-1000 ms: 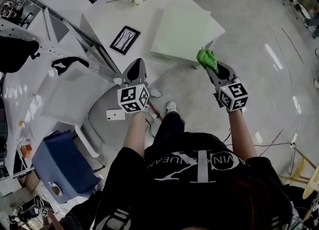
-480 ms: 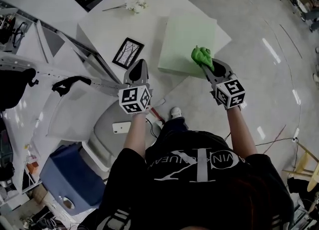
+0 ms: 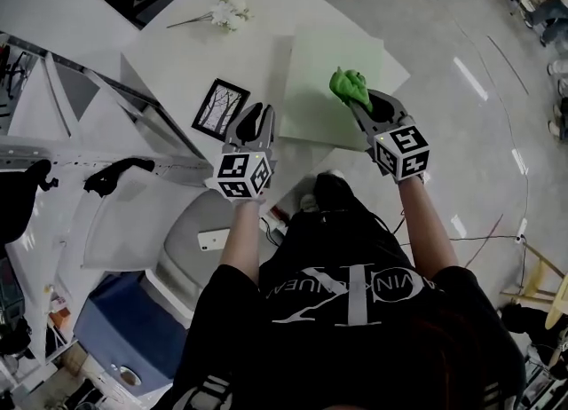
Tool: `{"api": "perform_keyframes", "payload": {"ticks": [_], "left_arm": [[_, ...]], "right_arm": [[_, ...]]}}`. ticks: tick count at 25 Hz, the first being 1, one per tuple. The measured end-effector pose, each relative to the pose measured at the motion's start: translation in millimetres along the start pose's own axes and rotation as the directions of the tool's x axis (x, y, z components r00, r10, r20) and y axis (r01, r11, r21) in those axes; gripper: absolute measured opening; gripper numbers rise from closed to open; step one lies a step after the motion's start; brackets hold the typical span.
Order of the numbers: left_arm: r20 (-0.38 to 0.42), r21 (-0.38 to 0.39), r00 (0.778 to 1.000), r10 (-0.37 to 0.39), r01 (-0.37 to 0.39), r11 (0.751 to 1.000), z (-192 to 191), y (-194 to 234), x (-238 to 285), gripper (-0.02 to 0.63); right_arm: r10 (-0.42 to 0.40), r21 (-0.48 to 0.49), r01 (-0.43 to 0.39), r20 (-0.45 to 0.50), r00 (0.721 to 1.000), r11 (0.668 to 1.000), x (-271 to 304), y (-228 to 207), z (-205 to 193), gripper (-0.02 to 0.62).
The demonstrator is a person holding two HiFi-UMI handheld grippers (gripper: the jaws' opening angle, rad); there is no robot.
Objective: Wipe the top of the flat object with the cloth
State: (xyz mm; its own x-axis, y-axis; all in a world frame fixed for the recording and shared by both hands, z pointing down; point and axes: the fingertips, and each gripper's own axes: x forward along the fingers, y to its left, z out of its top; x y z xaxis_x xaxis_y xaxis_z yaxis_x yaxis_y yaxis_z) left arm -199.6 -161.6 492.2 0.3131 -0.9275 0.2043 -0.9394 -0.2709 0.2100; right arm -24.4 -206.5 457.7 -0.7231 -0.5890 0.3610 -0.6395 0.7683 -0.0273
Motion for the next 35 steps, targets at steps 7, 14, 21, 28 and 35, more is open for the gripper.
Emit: {"api": "perform_keyframes", "payload": {"ticks": [7, 14, 21, 28, 35], "left_arm": [[-0.115, -0.087, 0.988, -0.099, 0.089, 0.992, -16.1, 4.5, 40.6, 0.213], [-0.212, -0.141, 0.963, -0.166, 0.138, 0.980, -25.4, 3.5, 81.5, 0.216], [-0.305, -0.179, 0.935, -0.181, 0.130, 0.975, -42.5, 7.3, 95.1, 0.222], [-0.331, -0.219, 0.915, -0.230, 0.163, 0.962, -45.0, -2.5, 94.9, 0.138], [-0.330, -0.229, 0.919, -0.216, 0.144, 0.963, -46.1, -2.6, 93.2, 0.123]], "right_arm": [[0.021, -0.007, -0.022, -0.026, 0.999, 1.000, 44.9, -24.0, 8.6, 0.081], [0.061, -0.081, -0.069, -0.095, 0.994, 0.994, 94.4, -39.8, 20.5, 0.081], [0.103, -0.166, -0.131, -0.171, 0.980, 0.977, 136.7, -40.2, 16.8, 0.081], [0.107, -0.208, -0.153, -0.213, 0.971, 0.966, 172.7, -38.3, 16.9, 0.081], [0.038, -0.310, -0.137, -0.304, 0.952, 0.941, 212.0, -39.3, 16.3, 0.081]]}}
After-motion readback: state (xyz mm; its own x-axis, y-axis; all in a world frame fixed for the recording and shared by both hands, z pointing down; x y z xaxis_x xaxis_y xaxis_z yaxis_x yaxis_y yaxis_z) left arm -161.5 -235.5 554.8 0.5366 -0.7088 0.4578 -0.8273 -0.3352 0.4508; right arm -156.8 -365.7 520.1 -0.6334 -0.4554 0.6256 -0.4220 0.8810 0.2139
